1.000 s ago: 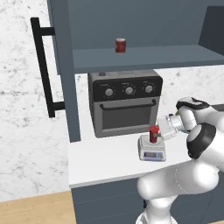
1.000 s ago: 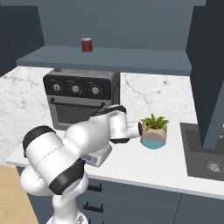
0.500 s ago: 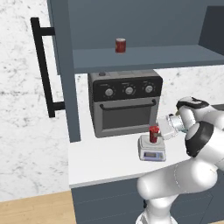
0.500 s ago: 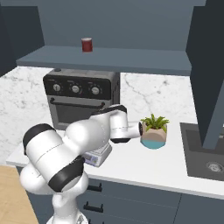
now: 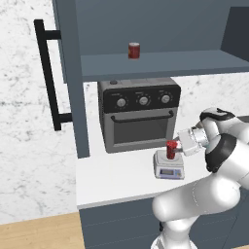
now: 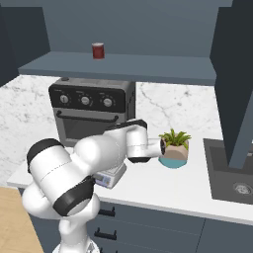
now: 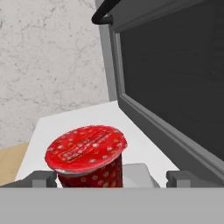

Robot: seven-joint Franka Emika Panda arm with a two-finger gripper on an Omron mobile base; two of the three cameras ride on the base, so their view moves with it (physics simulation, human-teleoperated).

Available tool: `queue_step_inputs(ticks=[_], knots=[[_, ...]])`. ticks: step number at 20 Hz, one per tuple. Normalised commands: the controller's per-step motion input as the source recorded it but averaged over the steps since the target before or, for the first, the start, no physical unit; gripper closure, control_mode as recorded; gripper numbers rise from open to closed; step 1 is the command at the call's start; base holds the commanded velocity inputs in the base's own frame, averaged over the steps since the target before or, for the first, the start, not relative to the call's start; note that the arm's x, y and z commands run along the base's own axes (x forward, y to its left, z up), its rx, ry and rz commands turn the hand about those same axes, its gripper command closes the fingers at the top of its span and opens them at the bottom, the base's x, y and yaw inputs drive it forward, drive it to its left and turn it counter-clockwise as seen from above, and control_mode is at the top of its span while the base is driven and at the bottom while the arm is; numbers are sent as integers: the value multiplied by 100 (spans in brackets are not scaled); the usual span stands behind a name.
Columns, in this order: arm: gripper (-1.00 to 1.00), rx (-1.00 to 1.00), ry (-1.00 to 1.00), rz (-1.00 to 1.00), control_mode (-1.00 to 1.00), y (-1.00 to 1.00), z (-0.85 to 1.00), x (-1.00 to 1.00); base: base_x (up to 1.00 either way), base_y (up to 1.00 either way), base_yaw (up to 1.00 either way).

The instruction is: Pick the yogurt and place it on the digital scale for weighing, and close the cabinet.

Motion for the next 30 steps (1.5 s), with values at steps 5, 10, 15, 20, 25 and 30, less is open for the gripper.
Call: queue_step_inputs(ticks=[5, 10, 15, 20, 25, 30], knots=[[-100, 2, -5, 0, -100, -18, 0, -23, 0, 0, 0], [-100, 2, -13, 0, -100, -14, 1, -40, 0, 0, 0], [-100, 8, -25, 0, -100, -24, 39, -58, 0, 0, 0], [-100, 14, -44, 0, -100, -24, 84, -60, 0, 0, 0], [-100, 17, -55, 0, -100, -9, 71, -42, 0, 0, 0], [-100, 14, -52, -5, -100, -18, 41, -3, 0, 0, 0]])
